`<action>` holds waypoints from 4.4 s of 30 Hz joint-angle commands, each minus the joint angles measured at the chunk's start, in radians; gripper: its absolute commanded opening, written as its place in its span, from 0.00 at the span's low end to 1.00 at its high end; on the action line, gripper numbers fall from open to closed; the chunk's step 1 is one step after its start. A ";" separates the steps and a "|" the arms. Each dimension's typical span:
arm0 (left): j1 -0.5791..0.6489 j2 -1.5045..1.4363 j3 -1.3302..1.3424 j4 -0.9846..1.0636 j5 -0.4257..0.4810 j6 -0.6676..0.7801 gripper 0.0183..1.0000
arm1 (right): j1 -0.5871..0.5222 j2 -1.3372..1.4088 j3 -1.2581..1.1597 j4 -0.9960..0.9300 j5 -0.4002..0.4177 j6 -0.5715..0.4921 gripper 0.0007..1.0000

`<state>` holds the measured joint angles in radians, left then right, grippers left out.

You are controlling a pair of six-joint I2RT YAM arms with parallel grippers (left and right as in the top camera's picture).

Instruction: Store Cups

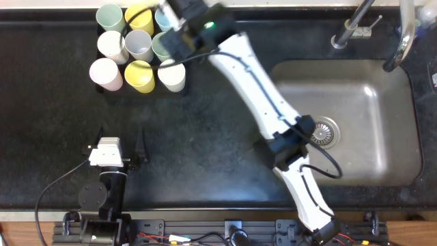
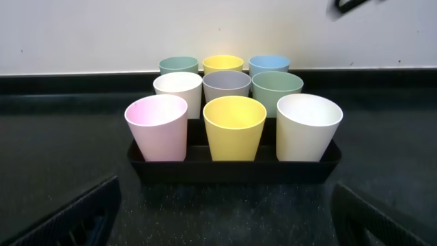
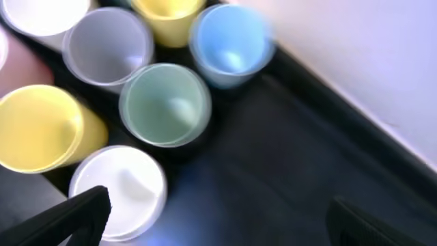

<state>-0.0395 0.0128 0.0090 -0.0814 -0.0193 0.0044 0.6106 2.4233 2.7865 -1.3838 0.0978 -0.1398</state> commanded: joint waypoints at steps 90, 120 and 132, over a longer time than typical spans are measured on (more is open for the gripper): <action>-0.004 -0.010 -0.001 0.005 -0.008 0.018 1.00 | -0.546 -2.420 -2.772 1.302 0.064 -0.025 1.00; -0.006 -0.010 -0.001 0.000 -0.008 0.018 1.00 | -0.546 -2.420 -2.772 1.302 0.064 -0.025 1.00; -0.006 -0.010 -0.001 0.000 -0.008 0.019 1.00 | -0.546 -2.420 -2.772 1.302 0.064 -0.025 1.00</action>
